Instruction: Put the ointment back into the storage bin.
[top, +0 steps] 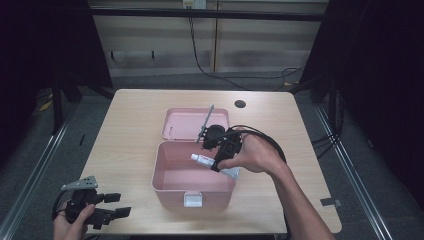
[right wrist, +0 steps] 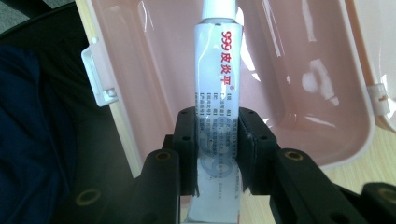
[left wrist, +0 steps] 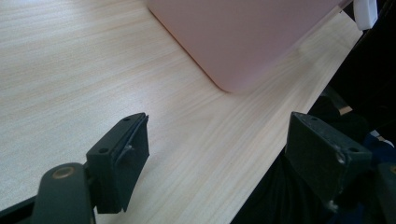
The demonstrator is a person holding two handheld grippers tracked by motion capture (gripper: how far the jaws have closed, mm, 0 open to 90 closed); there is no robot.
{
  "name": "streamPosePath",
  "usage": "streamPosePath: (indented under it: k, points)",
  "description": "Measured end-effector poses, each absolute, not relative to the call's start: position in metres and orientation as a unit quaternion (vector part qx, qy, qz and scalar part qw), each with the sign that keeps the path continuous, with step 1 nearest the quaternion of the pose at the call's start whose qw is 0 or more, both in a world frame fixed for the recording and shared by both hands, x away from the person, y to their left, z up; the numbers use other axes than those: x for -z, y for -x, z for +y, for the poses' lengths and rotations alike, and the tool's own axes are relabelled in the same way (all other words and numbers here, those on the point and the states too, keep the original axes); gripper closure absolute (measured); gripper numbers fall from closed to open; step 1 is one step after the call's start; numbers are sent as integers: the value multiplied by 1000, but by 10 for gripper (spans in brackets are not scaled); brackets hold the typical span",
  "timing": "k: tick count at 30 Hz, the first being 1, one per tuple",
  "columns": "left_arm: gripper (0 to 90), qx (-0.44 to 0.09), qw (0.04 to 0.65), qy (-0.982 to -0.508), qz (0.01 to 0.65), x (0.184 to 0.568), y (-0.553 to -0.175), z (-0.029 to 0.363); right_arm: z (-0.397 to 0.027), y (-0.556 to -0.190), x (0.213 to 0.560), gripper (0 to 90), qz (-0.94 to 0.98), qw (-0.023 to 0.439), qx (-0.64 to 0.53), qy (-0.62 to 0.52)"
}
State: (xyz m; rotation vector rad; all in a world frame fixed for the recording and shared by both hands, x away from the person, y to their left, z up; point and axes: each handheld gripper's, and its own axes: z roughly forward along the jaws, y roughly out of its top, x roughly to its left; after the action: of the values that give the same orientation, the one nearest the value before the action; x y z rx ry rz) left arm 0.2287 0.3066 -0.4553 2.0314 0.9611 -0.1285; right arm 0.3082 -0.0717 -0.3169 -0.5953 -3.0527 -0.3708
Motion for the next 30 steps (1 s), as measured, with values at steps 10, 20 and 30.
streamPosePath:
  k: [10,20,30]
  points:
    - [214,51,431,-815,385,455,-229,307,-59,-309,330,710,-977,21,106,183]
    - [214,49,433,-813,387,455,-228,307,-47,-309,339,711,-982,28,98,158]
    - [215,52,432,-814,384,455,-228,307,-38,-310,350,711,-984,33,93,151]
